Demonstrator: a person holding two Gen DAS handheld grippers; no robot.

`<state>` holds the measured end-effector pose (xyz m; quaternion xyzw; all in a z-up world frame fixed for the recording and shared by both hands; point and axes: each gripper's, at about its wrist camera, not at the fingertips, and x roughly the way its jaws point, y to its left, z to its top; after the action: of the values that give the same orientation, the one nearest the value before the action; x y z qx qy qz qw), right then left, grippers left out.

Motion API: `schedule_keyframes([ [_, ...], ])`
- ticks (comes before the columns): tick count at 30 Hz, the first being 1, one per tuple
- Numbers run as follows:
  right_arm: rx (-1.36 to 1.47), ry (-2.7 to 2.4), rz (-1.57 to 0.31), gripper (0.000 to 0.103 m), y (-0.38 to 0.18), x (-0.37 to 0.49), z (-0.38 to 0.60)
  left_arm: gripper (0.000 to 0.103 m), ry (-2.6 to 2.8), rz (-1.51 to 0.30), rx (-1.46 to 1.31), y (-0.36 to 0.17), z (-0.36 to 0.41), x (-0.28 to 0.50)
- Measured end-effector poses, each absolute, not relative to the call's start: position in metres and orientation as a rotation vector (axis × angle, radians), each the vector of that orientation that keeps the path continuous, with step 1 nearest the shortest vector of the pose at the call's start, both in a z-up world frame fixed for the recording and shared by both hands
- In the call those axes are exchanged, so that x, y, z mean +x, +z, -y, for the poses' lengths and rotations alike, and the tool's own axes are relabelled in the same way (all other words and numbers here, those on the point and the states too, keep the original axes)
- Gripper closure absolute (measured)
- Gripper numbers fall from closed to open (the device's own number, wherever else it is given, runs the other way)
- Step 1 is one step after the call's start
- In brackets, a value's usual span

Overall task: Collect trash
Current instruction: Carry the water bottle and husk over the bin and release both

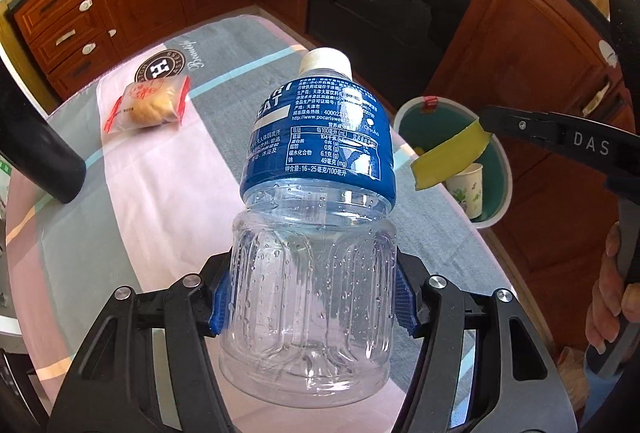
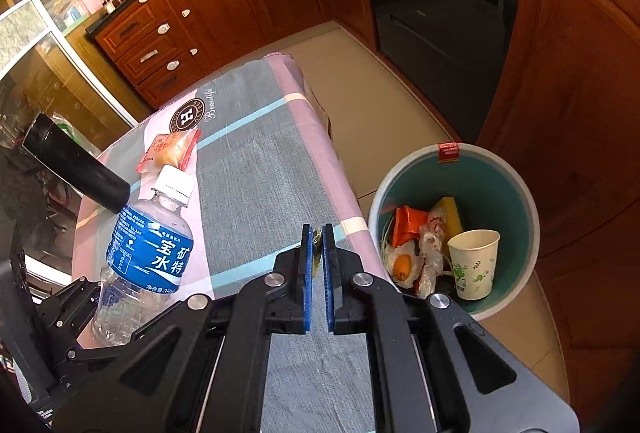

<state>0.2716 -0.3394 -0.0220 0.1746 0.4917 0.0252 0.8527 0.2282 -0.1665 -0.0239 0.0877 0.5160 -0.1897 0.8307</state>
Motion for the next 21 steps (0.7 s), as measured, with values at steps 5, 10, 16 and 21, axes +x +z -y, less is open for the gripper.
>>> schedule_keyframes([
  [5, 0.406, 0.026, -1.033, 0.098, -0.030, 0.264, 0.368, 0.040, -0.434, -1.109, 0.221, -0.026, 0.198, 0.225],
  [10, 0.448, -0.005, -1.029, 0.098, -0.040, 0.257, 0.398, 0.040, -0.465, -1.123, 0.262, -0.030, 0.230, 0.224],
  [16, 0.502, -0.055, -1.026, 0.098, -0.054, 0.248, 0.439, 0.040, -0.496, -1.148, 0.295, -0.040, 0.267, 0.226],
  [21, 0.535, -0.106, -1.031, 0.098, -0.067, 0.241, 0.472, 0.040, -0.535, -1.169, 0.335, -0.050, 0.300, 0.227],
])
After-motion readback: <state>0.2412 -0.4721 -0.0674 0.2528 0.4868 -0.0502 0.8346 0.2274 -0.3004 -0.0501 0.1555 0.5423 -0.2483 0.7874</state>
